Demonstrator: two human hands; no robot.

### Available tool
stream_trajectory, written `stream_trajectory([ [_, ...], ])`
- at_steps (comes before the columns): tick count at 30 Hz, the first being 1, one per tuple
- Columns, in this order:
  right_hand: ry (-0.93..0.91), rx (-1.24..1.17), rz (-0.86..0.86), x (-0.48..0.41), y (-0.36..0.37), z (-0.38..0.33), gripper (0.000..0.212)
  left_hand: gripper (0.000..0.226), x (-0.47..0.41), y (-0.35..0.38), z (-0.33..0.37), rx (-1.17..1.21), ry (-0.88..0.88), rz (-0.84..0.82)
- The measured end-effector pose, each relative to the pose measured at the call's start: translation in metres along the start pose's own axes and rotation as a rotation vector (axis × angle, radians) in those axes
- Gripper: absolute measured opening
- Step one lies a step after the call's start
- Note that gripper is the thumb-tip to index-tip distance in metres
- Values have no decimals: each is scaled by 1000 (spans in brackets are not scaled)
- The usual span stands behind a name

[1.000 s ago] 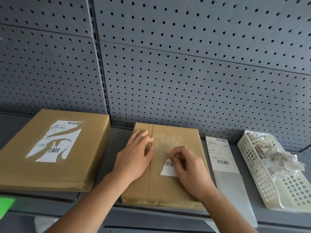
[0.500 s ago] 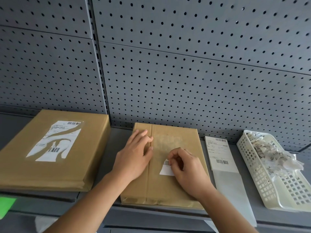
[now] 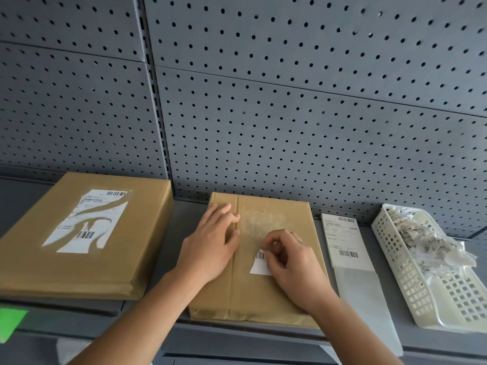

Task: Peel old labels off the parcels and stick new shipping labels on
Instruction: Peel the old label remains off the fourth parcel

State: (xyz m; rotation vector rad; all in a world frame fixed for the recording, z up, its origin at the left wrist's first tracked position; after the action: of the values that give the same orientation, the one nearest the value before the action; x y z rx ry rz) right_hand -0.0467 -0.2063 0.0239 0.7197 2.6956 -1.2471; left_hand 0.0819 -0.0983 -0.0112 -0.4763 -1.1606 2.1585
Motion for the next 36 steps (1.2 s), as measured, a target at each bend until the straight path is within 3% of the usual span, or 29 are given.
stream_trajectory([
  [10, -99, 55, -11, 0, 4, -7, 29, 31, 1, -1, 1, -9, 5, 0],
  [17, -102, 88, 11, -1, 7, -4, 20, 32, 1, -1, 1, -15, 4, 8],
  [23, -72, 9, 17, -1, -1, -4, 34, 32, 0, -2, 1, -8, 5, 7],
  [27, -73, 30, -8, 0, 4, -4, 23, 32, 1, -2, 1, -5, 5, 8],
  [36, -46, 28, -25, 0, 5, -2, 21, 32, 1, -1, 0, -6, 2, -2],
])
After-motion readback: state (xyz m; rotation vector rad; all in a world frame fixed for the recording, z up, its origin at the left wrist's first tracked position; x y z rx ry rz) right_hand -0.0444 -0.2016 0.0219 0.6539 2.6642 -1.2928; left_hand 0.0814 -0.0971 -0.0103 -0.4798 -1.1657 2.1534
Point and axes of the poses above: each hand's wrist, its own x-axis away from the middle knuckle, its own y-axis out of the palm, z = x × y, the point moved 10 cm from there along -x, towards the middle knuckle, and after that the axes turned 1 degree about -y, right-handed, at the moved point
